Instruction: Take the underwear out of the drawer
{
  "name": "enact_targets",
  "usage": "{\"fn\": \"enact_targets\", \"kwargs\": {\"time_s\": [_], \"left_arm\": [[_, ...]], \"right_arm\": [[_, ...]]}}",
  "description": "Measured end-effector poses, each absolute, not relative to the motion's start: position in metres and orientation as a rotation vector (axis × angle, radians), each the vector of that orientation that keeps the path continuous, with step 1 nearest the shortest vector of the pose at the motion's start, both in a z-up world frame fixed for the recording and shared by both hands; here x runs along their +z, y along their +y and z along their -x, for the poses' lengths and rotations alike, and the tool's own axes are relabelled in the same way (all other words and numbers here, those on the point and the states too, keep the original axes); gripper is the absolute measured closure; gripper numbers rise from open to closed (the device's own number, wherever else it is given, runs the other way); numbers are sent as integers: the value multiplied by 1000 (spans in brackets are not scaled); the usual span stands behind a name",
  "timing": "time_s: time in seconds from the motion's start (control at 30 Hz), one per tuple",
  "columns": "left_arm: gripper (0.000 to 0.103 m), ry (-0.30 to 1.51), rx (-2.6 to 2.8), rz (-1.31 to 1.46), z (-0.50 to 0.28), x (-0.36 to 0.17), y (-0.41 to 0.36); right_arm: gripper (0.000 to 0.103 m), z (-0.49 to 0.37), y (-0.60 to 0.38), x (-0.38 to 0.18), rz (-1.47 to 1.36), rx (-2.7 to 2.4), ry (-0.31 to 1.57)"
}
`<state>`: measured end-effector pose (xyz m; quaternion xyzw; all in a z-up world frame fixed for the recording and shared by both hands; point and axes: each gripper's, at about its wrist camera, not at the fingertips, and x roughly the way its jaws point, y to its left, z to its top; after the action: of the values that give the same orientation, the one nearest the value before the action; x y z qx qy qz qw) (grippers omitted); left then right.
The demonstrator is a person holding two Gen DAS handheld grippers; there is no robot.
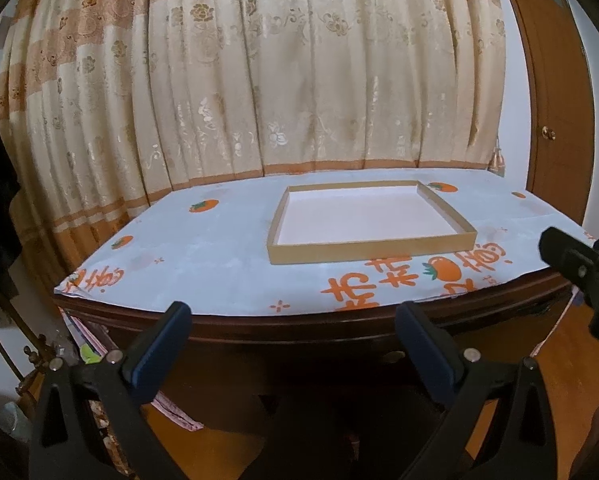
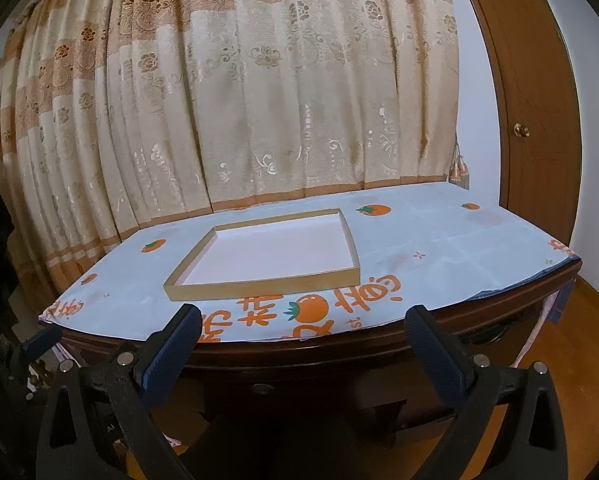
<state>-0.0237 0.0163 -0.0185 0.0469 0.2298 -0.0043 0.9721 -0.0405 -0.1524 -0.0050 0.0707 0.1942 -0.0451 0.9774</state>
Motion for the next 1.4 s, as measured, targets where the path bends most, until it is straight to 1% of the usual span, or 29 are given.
{"fn": "enact_targets", "kwargs": {"time_s": [0.2,0.37,0.53,0.73,0.87,0.97,1.13,1.4], "left_arm": [[0,475,2,-82,11,-19,23],[0,512,-7,-98,-24,-22,17],[0,572,-25,-65,-72,-22,16],[0,582,22,-87,-130,-15,7],[0,617,32,-93,-154,-12,0],[0,636,29,-80,-160,-13,-1],[0,624,51,-79,-152,-16,-1],[0,640,63,-97,-110,-29,0]], "right_arm": [[0,35,-158,-5,-148,-100,387],[1,14,-162,-2,-120,-124,373],[1,-34,-175,-3,-135,-155,421],[1,-92,-183,0,-164,-155,432],[1,-121,-183,-3,-155,-159,497],[1,-132,-185,-4,-145,-162,528],[1,-132,-184,-6,-144,-155,527],[1,-89,-179,-19,-169,-130,535]]}}
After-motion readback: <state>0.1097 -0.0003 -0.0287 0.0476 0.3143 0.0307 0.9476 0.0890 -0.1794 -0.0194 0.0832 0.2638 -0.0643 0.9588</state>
